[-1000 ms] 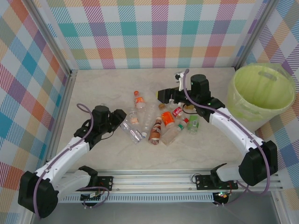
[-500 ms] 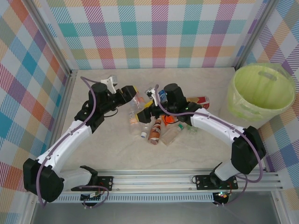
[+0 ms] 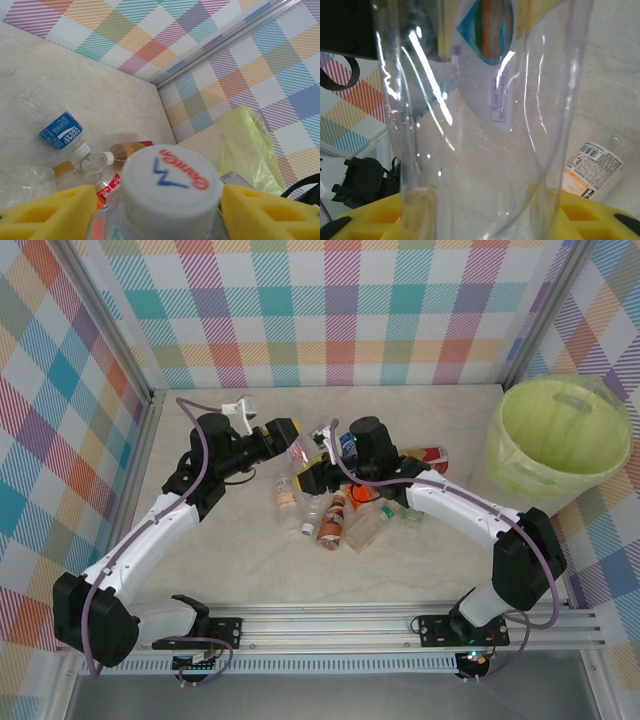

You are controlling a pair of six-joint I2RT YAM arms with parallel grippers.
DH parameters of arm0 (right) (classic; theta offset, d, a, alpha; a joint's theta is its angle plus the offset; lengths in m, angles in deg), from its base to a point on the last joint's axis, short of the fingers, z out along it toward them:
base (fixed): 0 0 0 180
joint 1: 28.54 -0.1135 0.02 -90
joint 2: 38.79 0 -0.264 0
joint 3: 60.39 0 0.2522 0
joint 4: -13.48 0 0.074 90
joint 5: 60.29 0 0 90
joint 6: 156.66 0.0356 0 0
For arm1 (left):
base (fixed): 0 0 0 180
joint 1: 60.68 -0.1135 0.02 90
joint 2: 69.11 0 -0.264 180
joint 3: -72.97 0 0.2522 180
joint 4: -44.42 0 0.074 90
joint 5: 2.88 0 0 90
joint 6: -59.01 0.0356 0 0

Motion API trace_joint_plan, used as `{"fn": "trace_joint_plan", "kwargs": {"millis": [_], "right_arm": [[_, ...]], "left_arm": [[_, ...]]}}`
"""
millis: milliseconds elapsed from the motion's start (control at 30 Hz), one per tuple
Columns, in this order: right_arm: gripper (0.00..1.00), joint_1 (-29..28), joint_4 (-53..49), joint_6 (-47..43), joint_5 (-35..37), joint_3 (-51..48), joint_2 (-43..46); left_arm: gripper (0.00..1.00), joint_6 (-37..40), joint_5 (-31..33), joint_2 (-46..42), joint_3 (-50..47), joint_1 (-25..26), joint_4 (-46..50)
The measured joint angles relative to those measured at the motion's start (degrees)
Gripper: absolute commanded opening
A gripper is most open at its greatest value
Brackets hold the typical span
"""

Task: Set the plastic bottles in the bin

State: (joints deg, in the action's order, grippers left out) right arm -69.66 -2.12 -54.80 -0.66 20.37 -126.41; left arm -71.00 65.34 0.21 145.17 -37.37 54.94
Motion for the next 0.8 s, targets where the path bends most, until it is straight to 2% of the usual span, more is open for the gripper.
{"fn": "trace_joint_plan", "kwargs": {"millis": [167,333,567,800], "right_arm": [[0.45,-0.2,-3.8,-2.2,4.1,1.2,0.3],[0.45,1.2,-12.9,-6.3,10.8,3.4,2.7],[0.45,8.9,-24.0,-12.1,21.7,7.0,9.3],[0.45,17.7,-28.3,-14.6,30.4,8.3,16.2]], "left_arm": [[1.00,0.0,2.3,-0.7,-0.1,0.0,1.0],[1.00,0.7,7.3,-4.5,-1.3,-0.1,3.5],[1.00,1.0,17.4,-9.6,-5.2,-0.2,7.9],[1.00,-0.1,23.4,-10.6,-10.1,-0.4,11.1]]}}
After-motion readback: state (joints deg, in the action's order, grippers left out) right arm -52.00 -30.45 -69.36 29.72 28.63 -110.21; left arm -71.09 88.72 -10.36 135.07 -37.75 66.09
